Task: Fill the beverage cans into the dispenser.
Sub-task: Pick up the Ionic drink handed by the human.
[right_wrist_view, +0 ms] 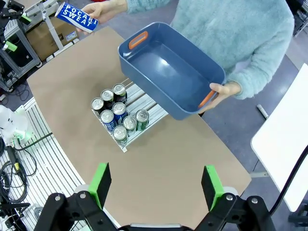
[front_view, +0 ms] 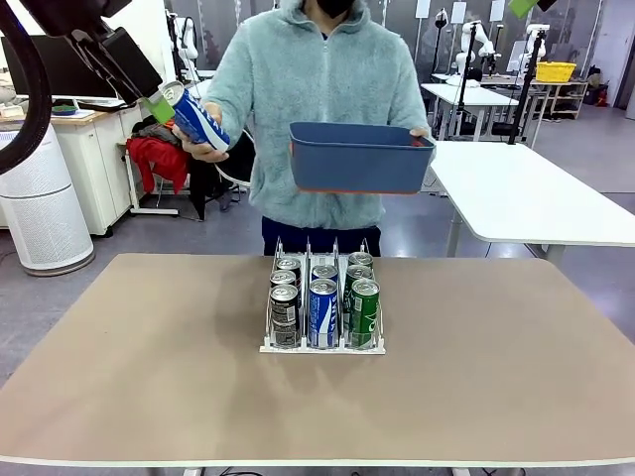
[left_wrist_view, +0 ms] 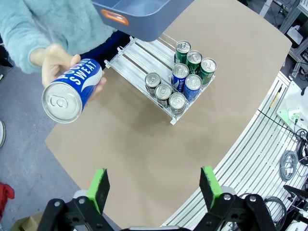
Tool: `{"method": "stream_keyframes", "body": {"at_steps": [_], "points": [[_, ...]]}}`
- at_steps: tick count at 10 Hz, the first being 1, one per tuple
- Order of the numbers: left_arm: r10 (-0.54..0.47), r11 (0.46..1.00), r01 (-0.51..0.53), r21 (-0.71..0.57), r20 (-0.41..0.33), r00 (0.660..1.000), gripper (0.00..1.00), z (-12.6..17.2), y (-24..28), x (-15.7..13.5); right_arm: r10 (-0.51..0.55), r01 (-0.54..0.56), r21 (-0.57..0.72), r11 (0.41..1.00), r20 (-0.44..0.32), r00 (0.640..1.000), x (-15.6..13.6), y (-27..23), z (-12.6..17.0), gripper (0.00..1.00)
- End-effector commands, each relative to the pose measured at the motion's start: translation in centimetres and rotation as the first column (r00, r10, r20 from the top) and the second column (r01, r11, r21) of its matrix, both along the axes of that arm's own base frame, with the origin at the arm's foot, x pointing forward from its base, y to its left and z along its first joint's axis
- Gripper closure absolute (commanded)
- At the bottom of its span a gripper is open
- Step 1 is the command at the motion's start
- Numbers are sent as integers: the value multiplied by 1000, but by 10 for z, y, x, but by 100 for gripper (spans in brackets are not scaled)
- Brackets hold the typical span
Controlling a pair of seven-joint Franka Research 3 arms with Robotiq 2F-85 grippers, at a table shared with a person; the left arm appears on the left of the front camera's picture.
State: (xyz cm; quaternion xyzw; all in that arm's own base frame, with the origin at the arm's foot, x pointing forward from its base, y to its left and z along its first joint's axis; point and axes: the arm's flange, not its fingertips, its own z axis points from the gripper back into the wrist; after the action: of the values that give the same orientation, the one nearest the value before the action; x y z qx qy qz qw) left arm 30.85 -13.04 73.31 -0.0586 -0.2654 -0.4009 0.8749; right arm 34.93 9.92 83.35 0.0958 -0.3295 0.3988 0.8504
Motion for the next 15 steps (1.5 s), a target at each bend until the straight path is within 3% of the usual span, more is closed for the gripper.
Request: {"method": "stream_keyframes", "body": {"at_steps": [1, 15], "points": [[-3, 1000, 3, -1, -7, 1000, 0, -1, 1, 0, -1, 1, -2, 1000, -1, 1000, 0, 1, 0, 0], [-3, 1000, 3, -1, -7, 1000, 0, -1, 1, 0, -1, 1, -2, 1000, -1, 1000, 0, 1, 0, 0]]}}
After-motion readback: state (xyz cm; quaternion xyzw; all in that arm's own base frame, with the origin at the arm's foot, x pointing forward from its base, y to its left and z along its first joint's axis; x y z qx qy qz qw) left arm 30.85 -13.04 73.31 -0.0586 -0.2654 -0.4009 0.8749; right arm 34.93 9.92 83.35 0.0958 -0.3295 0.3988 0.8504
